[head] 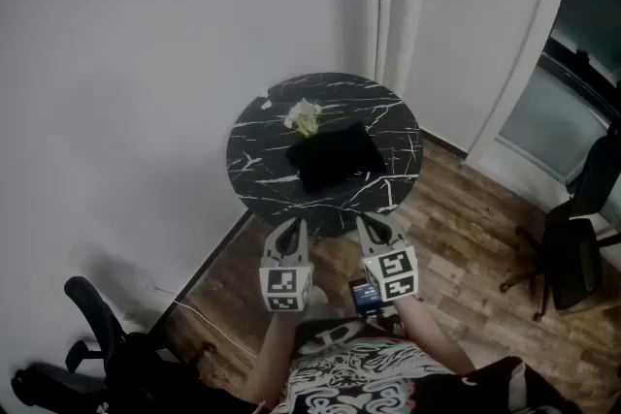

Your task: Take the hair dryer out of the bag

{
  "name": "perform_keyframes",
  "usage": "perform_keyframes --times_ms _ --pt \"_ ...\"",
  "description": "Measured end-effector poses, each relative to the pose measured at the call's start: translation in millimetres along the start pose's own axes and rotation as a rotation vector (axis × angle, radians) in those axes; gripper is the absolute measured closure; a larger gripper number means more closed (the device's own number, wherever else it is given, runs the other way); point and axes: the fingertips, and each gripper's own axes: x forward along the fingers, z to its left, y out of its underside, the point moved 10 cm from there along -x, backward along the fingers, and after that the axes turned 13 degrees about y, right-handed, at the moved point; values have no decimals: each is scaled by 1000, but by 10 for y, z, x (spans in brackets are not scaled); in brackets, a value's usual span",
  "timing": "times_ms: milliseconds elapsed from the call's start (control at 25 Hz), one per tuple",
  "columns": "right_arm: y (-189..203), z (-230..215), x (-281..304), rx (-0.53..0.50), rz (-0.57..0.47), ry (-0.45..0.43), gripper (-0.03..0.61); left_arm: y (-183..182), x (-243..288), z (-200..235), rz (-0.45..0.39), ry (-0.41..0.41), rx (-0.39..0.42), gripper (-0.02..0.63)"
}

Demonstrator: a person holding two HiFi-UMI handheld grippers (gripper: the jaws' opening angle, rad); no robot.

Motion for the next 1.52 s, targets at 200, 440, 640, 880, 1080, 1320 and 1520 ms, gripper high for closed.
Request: perform_keyframes --times_ms 200,440,640,880,1080,1320,1520 --pt "27 -15 8 -2 13 3 560 -10 11 18 4 -2 -5 598" --pt "59 -11 54 15 18 0 560 13 -15 57 9 -16 -12 598" --pt "108 -21 71 33 14 2 558 15 -49 51 16 -28 -15 598" --pt "155 -12 77 52 35 -31 558 25 -127 52 26 -61 -33 598" --pt "213 -18 112 47 46 -32 558 57 -136 50 37 -66 -39 598" --pt "209 -61 261 43 34 -20 558 111 -43 158 45 -72 -49 598" --pt "152 -124 479 56 15 -3 558 181 182 357 47 -69 -78 598"
